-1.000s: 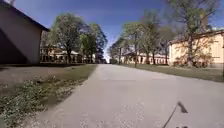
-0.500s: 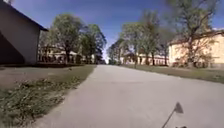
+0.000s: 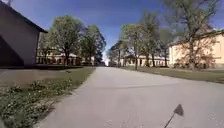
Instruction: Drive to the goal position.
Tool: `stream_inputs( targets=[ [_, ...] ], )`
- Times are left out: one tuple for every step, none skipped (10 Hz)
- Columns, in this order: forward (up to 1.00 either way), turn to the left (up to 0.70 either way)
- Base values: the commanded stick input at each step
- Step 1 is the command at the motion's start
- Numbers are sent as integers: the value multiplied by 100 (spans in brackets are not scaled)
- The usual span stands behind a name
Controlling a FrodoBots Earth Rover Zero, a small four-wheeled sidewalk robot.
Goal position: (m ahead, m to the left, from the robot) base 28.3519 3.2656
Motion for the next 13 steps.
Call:
stream_inputs(
  targets=[
    [91, 0],
    [99, 0],
    [100, 0],
    [100, 0],
    [100, 0],
    [100, 0],
    [100, 0],
    [100, 26],
    [100, 40],
    [100, 19],
    [100, 0],
    [100, 0],
    [100, 34]
  ],
)
